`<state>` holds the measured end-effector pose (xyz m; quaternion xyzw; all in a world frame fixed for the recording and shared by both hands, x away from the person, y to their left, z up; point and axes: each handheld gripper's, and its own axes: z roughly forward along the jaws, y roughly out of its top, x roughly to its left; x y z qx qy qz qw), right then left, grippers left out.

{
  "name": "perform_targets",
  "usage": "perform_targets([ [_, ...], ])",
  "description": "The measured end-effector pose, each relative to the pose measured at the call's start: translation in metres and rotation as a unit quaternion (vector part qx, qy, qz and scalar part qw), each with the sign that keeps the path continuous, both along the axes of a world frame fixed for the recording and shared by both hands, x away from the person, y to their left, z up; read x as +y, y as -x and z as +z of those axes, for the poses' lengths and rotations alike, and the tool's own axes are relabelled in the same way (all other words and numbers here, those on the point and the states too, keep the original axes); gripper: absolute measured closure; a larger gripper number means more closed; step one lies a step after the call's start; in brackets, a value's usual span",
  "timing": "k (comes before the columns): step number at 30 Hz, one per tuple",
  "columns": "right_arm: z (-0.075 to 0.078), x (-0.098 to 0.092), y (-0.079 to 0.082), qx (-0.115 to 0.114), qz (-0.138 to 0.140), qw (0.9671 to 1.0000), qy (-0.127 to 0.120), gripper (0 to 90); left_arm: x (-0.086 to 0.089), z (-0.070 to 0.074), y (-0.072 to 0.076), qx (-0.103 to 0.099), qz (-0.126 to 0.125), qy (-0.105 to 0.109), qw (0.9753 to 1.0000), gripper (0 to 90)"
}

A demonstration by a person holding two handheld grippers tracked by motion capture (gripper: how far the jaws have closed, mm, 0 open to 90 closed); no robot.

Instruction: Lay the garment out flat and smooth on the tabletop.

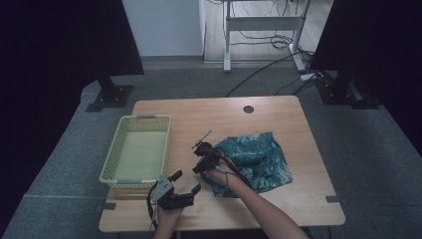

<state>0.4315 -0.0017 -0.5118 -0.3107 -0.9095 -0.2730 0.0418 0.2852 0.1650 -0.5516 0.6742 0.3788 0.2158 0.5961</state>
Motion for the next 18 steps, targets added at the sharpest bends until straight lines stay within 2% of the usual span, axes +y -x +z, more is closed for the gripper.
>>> perform_targets([
  [3, 0.014, -0.008, 0.003, 0.002, 0.002, 0.9999, -0.011, 56.1, 0.0, 0.0, 0.0, -0.001, 0.0, 0.0, 1.0, 6.6],
  [7, 0.042, -0.033, 0.007, -0.021, 0.002, 0.9995, -0.021, 50.3, 0.0, 0.0, 0.0, -0.001, 0.001, -0.001, 1.0, 6.7],
  [9, 0.054, -0.051, 0.009, -0.018, 0.004, 0.9994, -0.029, 46.4, 0.0, 0.0, 0.0, -0.001, 0.002, 0.0, 1.0, 6.6],
  [13, 0.069, -0.094, 0.01, -0.031, -0.009, 0.9993, -0.018, 44.6, 0.0, 0.0, 0.0, 0.001, 0.002, 0.0, 1.0, 6.7],
  [15, 0.072, -0.118, 0.008, -0.046, -0.026, 0.9985, -0.01, 44.1, 0.0, 0.0, 0.0, 0.001, 0.003, 0.0, 1.0, 6.7],
  [18, 0.067, -0.156, 0.0, -0.044, -0.06, 0.9972, -0.004, 43.0, 0.0, 0.0, 0.0, 0.001, 0.005, 0.0, 1.0, 6.6],
])
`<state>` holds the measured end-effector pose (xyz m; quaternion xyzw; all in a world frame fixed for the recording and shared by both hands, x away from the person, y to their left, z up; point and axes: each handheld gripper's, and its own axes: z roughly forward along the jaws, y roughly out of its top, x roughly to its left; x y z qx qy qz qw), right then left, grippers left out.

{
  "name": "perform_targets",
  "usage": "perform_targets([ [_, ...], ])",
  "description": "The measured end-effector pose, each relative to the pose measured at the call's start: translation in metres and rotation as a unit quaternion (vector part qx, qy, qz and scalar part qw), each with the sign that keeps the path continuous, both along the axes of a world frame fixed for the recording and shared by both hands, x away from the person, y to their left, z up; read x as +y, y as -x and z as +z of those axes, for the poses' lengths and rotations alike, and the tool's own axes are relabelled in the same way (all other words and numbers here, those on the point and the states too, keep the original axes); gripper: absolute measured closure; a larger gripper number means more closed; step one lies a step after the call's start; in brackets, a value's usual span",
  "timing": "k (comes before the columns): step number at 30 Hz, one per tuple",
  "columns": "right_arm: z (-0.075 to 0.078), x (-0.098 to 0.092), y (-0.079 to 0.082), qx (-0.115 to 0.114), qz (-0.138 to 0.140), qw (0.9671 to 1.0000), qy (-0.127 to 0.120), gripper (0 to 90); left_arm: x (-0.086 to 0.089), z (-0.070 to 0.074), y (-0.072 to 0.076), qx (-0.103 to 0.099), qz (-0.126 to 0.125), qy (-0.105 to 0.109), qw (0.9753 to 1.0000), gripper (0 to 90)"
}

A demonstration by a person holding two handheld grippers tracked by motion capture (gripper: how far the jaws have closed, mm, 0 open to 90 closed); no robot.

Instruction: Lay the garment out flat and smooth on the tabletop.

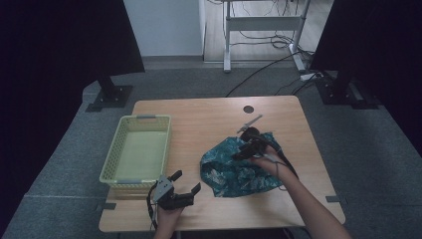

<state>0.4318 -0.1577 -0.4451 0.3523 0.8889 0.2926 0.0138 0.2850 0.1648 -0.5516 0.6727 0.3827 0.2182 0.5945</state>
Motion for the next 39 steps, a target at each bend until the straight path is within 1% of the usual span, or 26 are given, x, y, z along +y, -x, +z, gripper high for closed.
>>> perform_targets([
  [1, -0.002, -0.008, -0.002, 0.0, -0.008, 1.0, 0.003, 42.5, 0.0, 0.0, 0.0, 0.0, 0.001, 0.0, 1.0, 6.7],
  [4, -0.014, -0.03, -0.007, 0.004, -0.032, 0.9992, 0.026, 40.7, 0.0, 0.0, 0.0, 0.001, 0.002, 0.001, 1.0, 6.6],
  [5, -0.018, -0.035, -0.008, 0.01, -0.037, 0.9989, 0.028, 40.3, 0.0, 0.0, 0.0, 0.002, 0.003, 0.002, 1.0, 6.7],
  [7, -0.027, -0.041, -0.01, 0.023, -0.036, 0.9985, 0.034, 38.7, 0.001, 0.0, 0.0, 0.002, 0.005, 0.003, 1.0, 6.6],
  [9, -0.035, -0.043, -0.011, 0.035, -0.029, 0.998, 0.045, 38.5, 0.001, 0.0, 0.0, 0.001, 0.005, 0.003, 1.0, 6.6],
  [10, -0.042, -0.043, -0.01, 0.049, -0.017, 0.9972, 0.053, 59.3, 0.0, 0.0, 0.0, 0.002, 0.006, 0.002, 1.0, 6.6],
  [11, -0.044, -0.041, -0.009, 0.05, -0.008, 0.9968, 0.062, 68.7, 0.0, 0.0, 0.0, 0.001, 0.005, 0.002, 1.0, 6.6],
  [12, -0.046, -0.039, -0.008, 0.05, -0.002, 0.9961, 0.073, 80.7, 0.001, 0.0, 0.0, 0.001, 0.006, 0.003, 1.0, 6.6],
  [13, -0.047, -0.038, -0.007, 0.052, 0.006, 0.9959, 0.074, 87.1, 0.001, 0.0, 0.0, 0.001, 0.006, 0.003, 1.0, 6.6],
  [14, -0.045, -0.036, -0.006, 0.051, 0.007, 0.9965, 0.066, 87.9, 0.001, 0.0, 0.0, 0.001, 0.006, 0.004, 1.0, 6.6],
  [15, -0.042, -0.034, -0.005, 0.045, 0.008, 0.9969, 0.064, 88.1, 0.001, 0.0, 0.0, 0.002, 0.006, 0.004, 1.0, 6.6],
  [17, -0.032, -0.028, -0.002, 0.035, 0.012, 0.9982, 0.047, 88.1, 0.001, 0.0, 0.0, 0.002, 0.006, 0.004, 1.0, 6.6],
  [20, -0.015, -0.017, 0.003, 0.018, 0.023, 0.9992, 0.029, 88.0, 0.0, 0.0, 0.0, 0.003, 0.007, 0.001, 1.0, 6.7],
  [22, -0.007, -0.007, 0.006, 0.012, 0.035, 0.9992, 0.015, 88.0, 0.0, 0.0, 0.0, 0.002, 0.006, 0.001, 1.0, 6.7],
  [24, -0.002, 0.005, 0.01, 0.009, 0.047, 0.9987, 0.015, 87.9, 0.001, 0.0, 0.0, 0.001, 0.004, 0.003, 1.0, 6.7],
  [28, 0.004, 0.029, 0.01, 0.009, 0.06, 0.9982, -0.002, 87.8, 0.001, 0.0, 0.0, 0.003, 0.005, 0.003, 1.0, 6.7],
  [30, 0.004, 0.044, 0.009, 0.012, 0.068, 0.9976, -0.004, 87.4, 0.0, 0.0, 0.0, 0.002, 0.004, 0.002, 1.0, 6.7],
  [32, 0.001, 0.062, 0.008, 0.015, 0.075, 0.9971, -0.001, 87.0, 0.0, 0.0, 0.0, 0.003, 0.004, 0.001, 1.0, 6.7],
  [39, -0.019, 0.117, 0.006, 0.037, 0.108, 0.9934, 0.008, 84.1, 0.001, 0.0, -0.001, 0.002, -0.001, 0.003, 1.0, 6.7],
])
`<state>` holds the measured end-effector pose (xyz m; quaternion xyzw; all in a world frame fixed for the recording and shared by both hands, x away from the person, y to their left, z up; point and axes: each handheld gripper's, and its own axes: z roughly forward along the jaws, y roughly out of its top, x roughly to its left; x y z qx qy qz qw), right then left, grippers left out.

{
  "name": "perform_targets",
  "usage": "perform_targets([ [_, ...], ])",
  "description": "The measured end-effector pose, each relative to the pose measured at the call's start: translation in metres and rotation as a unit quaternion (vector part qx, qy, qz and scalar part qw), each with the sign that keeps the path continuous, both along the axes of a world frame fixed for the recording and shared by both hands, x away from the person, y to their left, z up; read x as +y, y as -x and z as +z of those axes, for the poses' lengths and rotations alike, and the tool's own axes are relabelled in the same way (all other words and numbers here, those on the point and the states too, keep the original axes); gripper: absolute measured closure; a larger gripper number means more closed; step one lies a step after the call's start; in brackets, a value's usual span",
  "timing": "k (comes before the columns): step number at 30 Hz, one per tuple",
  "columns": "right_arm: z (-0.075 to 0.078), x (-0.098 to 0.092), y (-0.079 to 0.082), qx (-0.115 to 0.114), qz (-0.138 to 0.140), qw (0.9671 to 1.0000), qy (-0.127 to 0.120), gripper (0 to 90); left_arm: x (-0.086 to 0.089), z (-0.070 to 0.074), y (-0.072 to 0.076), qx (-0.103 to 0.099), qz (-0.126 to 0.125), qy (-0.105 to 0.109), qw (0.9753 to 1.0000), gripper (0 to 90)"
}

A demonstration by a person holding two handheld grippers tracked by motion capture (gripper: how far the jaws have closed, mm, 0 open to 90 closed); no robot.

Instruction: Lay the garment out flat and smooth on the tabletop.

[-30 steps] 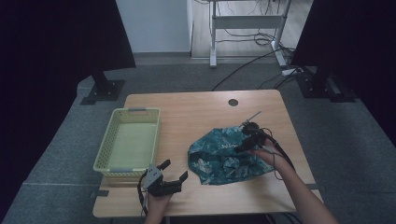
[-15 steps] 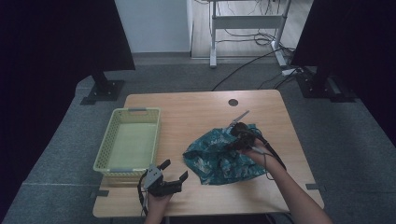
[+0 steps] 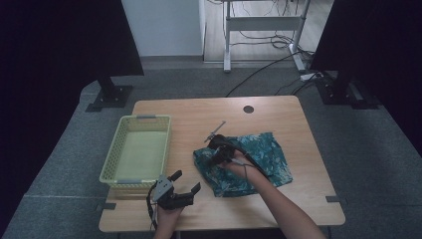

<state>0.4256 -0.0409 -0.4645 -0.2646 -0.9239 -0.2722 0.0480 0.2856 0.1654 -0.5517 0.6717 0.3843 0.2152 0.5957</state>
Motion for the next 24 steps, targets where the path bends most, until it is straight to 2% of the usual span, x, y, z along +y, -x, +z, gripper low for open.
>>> perform_targets([
  [5, -0.02, 0.028, -0.001, 0.012, 0.015, 0.9996, 0.023, 82.1, 0.0, 0.0, 0.0, 0.0, -0.002, -0.001, 1.0, 6.7],
  [10, -0.039, 0.042, -0.007, 0.028, 0.015, 0.999, 0.031, 80.4, 0.0, 0.0, 0.0, -0.001, -0.002, 0.0, 1.0, 6.7],
  [15, -0.051, 0.05, -0.004, 0.03, 0.012, 0.9985, 0.045, 68.9, 0.0, 0.0, 0.0, 0.0, -0.003, 0.0, 1.0, 6.7],
  [17, -0.048, 0.05, -0.001, 0.024, 0.012, 0.9986, 0.045, 63.1, 0.0, 0.0, 0.0, 0.0, -0.003, 0.0, 1.0, 6.8],
  [19, -0.039, 0.046, 0.0, 0.019, 0.01, 0.9992, 0.035, 56.1, -0.001, 0.0, 0.0, -0.001, 0.0, 0.0, 1.0, 7.0],
  [20, -0.039, 0.046, 0.0, 0.019, 0.01, 0.9992, 0.035, 56.1, -0.001, 0.0, 0.0, -0.001, 0.0, 0.0, 1.0, 9.5],
  [21, -0.027, 0.039, 0.001, 0.009, 0.004, 0.9996, 0.026, 53.1, -0.001, 0.0, 0.0, -0.002, 0.002, -0.002, 1.0, 10.3],
  [24, -0.008, 0.022, 0.002, -0.005, -0.009, 0.9999, 0.004, 51.3, 0.0, 0.0, 0.0, -0.001, 0.001, -0.003, 1.0, 10.3],
])
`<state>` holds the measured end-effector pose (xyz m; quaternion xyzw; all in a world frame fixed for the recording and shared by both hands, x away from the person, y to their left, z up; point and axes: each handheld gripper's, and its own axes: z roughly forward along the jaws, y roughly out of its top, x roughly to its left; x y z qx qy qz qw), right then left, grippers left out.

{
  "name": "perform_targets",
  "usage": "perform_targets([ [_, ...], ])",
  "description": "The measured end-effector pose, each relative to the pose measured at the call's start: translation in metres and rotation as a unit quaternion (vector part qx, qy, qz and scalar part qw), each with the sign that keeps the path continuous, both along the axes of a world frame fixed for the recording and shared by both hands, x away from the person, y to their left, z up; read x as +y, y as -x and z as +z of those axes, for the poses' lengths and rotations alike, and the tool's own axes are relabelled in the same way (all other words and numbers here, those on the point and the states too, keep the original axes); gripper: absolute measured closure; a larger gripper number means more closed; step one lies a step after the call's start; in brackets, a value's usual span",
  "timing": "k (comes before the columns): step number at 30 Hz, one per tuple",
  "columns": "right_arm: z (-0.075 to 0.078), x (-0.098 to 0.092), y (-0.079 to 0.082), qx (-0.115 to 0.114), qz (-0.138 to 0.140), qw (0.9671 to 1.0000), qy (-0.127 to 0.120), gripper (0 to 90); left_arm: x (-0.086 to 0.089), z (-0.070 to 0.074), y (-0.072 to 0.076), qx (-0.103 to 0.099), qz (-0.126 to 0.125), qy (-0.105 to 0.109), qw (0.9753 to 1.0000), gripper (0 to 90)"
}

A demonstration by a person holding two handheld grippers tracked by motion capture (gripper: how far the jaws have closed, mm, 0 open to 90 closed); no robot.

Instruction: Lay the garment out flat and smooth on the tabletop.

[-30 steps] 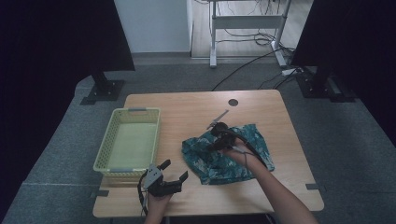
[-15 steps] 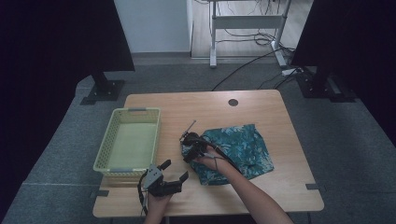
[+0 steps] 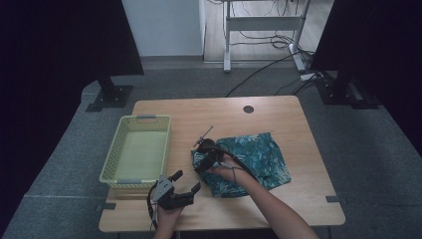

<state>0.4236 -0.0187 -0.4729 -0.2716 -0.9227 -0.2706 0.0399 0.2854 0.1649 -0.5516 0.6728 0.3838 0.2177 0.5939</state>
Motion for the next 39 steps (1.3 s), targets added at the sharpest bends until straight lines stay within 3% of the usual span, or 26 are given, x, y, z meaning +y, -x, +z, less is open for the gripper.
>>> perform_targets([
  [3, 0.015, -0.019, 0.001, -0.011, -0.013, 0.9998, -0.014, 48.9, 0.0, 0.0, 0.0, 0.001, 0.0, 0.003, 1.0, 10.3],
  [7, 0.025, -0.052, 0.002, -0.026, -0.03, 0.9991, -0.013, 46.9, 0.0, 0.0, 0.001, -0.001, 0.008, 0.0, 1.0, 10.3],
  [10, 0.024, -0.083, 0.003, -0.035, -0.045, 0.9984, -0.001, 45.5, -0.001, 0.0, 0.002, -0.006, 0.013, -0.008, 0.9999, 10.5],
  [13, 0.02, -0.116, 0.007, -0.036, -0.061, 0.9974, 0.007, 44.5, -0.006, 0.001, 0.001, -0.001, -0.002, -0.026, 0.9996, 12.8],
  [20, 0.006, -0.19, 0.017, -0.032, -0.101, 0.9941, 0.025, 42.7, -0.018, 0.004, -0.012, 0.049, -0.026, -0.069, 0.996, 13.4],
  [22, 0.0, -0.205, 0.019, -0.032, -0.104, 0.9938, 0.026, 42.1, -0.024, 0.007, -0.013, 0.049, -0.031, -0.097, 0.9936, 13.4],
  [24, -0.008, -0.215, 0.021, -0.029, -0.095, 0.9948, 0.024, 42.0, -0.033, 0.01, -0.014, 0.041, -0.036, -0.133, 0.9895, 13.7],
  [28, -0.026, -0.224, 0.022, -0.017, -0.079, 0.9952, 0.055, 43.3, -0.048, 0.016, -0.021, 0.042, -0.041, -0.148, 0.9872, 15.0],
  [31, -0.038, -0.227, 0.021, -0.009, -0.079, 0.9947, 0.064, 43.3, -0.056, 0.016, -0.031, 0.059, -0.039, -0.177, 0.9817, 19.5],
  [32, -0.04, -0.227, 0.021, -0.011, -0.078, 0.9947, 0.066, 43.2, -0.056, 0.016, -0.031, 0.059, -0.039, -0.177, 0.9817, 21.7],
  [33, -0.041, -0.227, 0.021, -0.013, -0.074, 0.995, 0.065, 43.2, -0.06, 0.013, -0.038, 0.069, -0.035, -0.2, 0.9767, 24.9],
  [39, -0.048, -0.221, 0.02, -0.021, -0.056, 0.995, 0.081, 47.7, -0.069, 0.008, -0.049, 0.086, -0.039, -0.238, 0.9667, 39.1],
])
